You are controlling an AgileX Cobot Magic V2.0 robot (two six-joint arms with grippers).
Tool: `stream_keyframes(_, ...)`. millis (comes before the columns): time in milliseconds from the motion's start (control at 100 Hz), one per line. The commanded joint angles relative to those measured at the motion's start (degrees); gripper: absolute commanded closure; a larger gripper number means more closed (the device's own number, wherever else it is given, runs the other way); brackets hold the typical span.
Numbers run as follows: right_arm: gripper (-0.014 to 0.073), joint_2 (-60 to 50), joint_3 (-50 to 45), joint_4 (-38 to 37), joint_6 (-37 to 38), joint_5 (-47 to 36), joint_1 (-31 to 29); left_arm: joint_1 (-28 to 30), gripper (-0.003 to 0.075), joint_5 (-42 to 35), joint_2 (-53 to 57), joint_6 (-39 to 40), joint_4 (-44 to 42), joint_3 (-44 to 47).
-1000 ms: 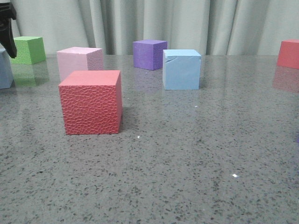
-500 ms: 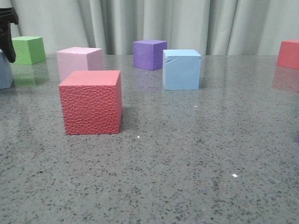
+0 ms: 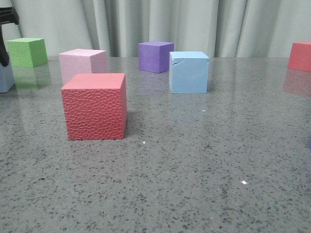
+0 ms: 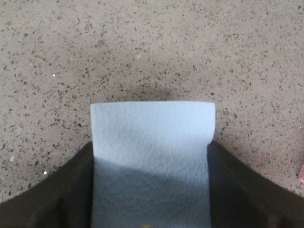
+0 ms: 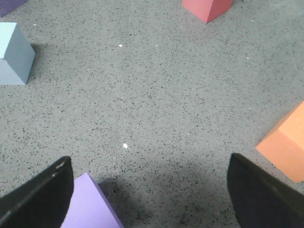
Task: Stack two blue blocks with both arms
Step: 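Lower the left gripper and close it on the second light blue cube, then lift the light blue cube and carry it above the placed blue cube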
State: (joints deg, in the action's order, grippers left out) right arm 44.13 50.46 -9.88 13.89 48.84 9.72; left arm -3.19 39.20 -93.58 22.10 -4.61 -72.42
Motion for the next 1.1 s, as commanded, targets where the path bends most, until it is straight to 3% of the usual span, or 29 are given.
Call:
stream_keyframes(0, -0.0052, -0.61, 1.38, -0.68, -0.1, -3.81, -0.26, -0.27, 0.0521, -0.21, 2.27, -0.07, 0.22, -3.13)
stream_keyframes(260, -0.0052, -0.61, 1.38, -0.68, -0.1, -4.45, -0.26, -1.65, 0.0521, 9.41, 2.27, -6.64, 1.09, -11.39)
stream_keyframes(580, -0.0052, -0.61, 1.38, -0.68, -0.1, -5.0, -0.26, -8.25, 0.0521, 17.21, 2.27, -10.63, 1.37, -24.34)
stream_keyframes(850, -0.0052, -0.61, 1.38, -0.68, -0.1, -5.05, -0.26, -13.88, 0.0521, 17.18, 2.27, -15.95, 4.61, -32.62)
stream_keyframes(1090, -0.0052, -0.61, 1.38, -0.68, -0.1, -5.36, -0.26, -16.41, 0.0521, 12.39, 2.17, -31.43, 15.63, -34.62)
